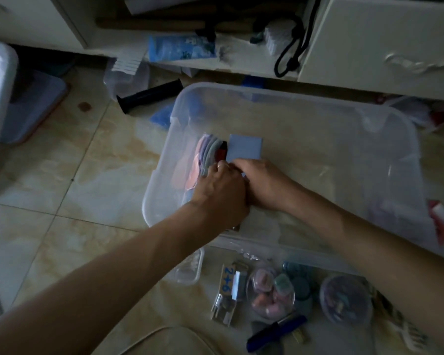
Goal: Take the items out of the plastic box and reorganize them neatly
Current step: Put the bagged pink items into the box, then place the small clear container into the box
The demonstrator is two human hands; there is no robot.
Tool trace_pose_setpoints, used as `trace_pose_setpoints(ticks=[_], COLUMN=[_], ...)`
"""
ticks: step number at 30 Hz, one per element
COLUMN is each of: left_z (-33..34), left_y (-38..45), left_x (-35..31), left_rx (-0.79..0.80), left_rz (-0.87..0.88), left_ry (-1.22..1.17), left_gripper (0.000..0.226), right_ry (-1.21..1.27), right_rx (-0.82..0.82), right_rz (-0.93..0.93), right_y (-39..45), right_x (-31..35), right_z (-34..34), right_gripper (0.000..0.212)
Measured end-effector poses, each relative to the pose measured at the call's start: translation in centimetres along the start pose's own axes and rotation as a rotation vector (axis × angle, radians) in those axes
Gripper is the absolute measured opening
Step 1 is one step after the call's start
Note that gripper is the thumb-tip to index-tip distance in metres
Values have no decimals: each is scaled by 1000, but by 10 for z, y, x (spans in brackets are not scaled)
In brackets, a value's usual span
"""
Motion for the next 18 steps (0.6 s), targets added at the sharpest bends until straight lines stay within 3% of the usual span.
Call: trace_pose_setpoints(ticks=[6,13,15,18], left_z=[-52,-102,-103,-72], left_y=[-31,-106,-137,-175], left_x=[-38,-85,-86,-72], left_rx=[-211,-317,-339,-230], left_rz=[55,65,51,33], left_ry=[-35,36,95,131], left_gripper=[61,63,63,70], right_ry=[-7,-39,-7,36], right_rx=[-255,-358,-360,-254], right_rz=[-12,39,10,-17], right_y=[-47,-125,-150,-176], right_x=[18,59,81,106], right_z=[-57,-98,-93,-57], right_gripper=[29,23,24,28])
Point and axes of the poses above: each hand's wrist, its own y-axis towards the middle knuckle, its own z-axis out of the palm, x = y × z, the point moved 10 cm from there along y, towards the middle knuckle, and after that the axes turned 6 degrees about -y, right-handed, at the moved point
